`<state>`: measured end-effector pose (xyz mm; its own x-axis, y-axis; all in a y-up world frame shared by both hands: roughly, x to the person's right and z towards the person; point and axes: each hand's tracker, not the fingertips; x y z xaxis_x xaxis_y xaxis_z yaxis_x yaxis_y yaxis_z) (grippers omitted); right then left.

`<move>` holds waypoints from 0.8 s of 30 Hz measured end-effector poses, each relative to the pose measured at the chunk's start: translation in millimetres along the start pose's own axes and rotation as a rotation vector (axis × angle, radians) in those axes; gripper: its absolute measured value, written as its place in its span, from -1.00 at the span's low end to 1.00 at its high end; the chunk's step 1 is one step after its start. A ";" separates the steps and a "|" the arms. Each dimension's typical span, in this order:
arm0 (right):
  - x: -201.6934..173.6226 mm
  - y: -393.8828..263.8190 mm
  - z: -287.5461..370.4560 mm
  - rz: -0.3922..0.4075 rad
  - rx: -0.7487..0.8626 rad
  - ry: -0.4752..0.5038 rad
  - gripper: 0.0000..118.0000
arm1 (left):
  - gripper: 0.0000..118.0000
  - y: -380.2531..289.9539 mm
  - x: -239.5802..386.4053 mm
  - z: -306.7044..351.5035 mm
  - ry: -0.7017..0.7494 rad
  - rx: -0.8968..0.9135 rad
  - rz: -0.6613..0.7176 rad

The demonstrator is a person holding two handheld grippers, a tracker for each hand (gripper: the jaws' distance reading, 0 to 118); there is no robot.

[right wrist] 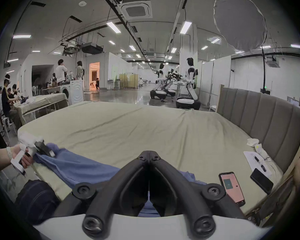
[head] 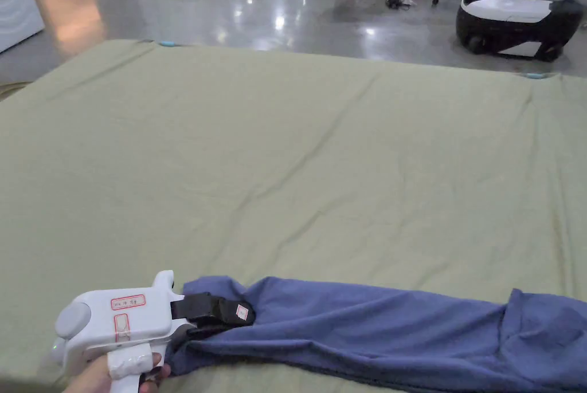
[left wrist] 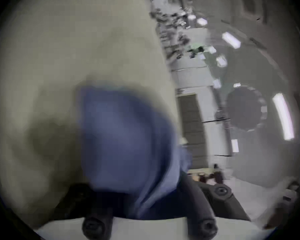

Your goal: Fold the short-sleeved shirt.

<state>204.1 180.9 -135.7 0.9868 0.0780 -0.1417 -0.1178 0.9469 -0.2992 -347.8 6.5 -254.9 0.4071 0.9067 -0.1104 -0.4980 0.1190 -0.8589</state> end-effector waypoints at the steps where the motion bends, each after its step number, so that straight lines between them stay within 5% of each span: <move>1: -0.2 0.8 0.4 0.001 0.000 -0.004 -0.93 | -0.86 2.7 7.0 9.2 -0.049 0.005 0.013; 10: 0.2 3.7 8.8 -0.023 0.030 0.007 -0.93 | -0.86 6.6 82.4 69.2 0.575 0.176 -0.245; 13: -0.3 2.1 11.2 -0.040 0.044 0.026 -0.93 | -0.86 -10.4 114.3 73.7 0.548 0.190 -0.246; 17: 7.5 0.5 12.5 -0.070 0.074 0.050 -0.93 | -0.86 -45.3 184.0 51.4 0.536 0.187 -0.414; 24: 22.0 -2.9 18.8 -0.097 0.113 0.053 -0.93 | -0.86 -89.7 233.4 -68.0 0.542 0.086 -0.581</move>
<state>228.2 185.8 -120.2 0.9854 -0.0294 -0.1675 -0.0059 0.9785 -0.2061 -156.1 180.0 -237.6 0.9242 0.3695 0.0963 -0.1400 0.5626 -0.8148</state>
